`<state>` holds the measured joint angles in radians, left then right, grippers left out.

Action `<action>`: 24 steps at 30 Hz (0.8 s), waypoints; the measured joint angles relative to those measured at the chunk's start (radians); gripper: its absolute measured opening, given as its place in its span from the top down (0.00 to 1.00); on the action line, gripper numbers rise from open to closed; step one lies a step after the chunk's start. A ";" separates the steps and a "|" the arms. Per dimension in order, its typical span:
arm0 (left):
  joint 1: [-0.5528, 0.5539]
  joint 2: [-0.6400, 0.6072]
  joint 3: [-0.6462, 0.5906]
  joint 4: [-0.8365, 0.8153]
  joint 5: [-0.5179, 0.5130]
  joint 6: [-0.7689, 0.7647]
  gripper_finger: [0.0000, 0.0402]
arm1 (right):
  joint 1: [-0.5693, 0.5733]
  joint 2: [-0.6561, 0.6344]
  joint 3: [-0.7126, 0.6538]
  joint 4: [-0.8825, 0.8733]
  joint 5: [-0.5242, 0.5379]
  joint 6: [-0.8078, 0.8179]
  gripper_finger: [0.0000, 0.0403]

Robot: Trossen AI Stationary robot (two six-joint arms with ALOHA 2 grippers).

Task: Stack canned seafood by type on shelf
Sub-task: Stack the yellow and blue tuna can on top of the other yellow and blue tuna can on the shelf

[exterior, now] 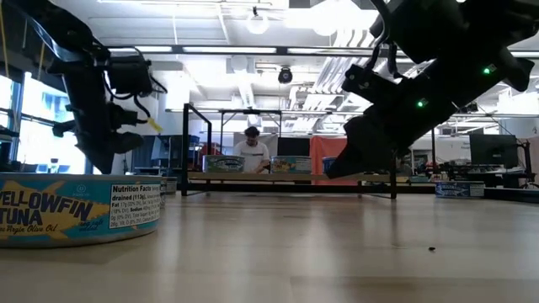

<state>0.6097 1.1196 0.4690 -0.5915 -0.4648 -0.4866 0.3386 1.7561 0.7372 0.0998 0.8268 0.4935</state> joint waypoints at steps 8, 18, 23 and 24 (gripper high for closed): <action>-0.055 0.047 0.019 -0.049 0.271 -0.026 1.00 | 0.020 0.000 0.000 0.000 -0.016 0.050 0.51; -0.417 -0.003 0.022 -0.039 0.490 -0.244 1.00 | 0.038 0.000 0.000 0.022 -0.016 0.082 0.51; -0.565 0.053 -0.030 0.263 0.410 -0.312 1.00 | 0.038 0.000 0.000 0.047 -0.015 0.072 0.51; -0.582 0.072 -0.036 0.338 0.388 -0.313 1.00 | 0.038 0.000 0.000 0.047 -0.015 0.068 0.51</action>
<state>0.0272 1.1914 0.4331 -0.2533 -0.0767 -0.7993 0.3771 1.7561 0.7372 0.1471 0.8116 0.5619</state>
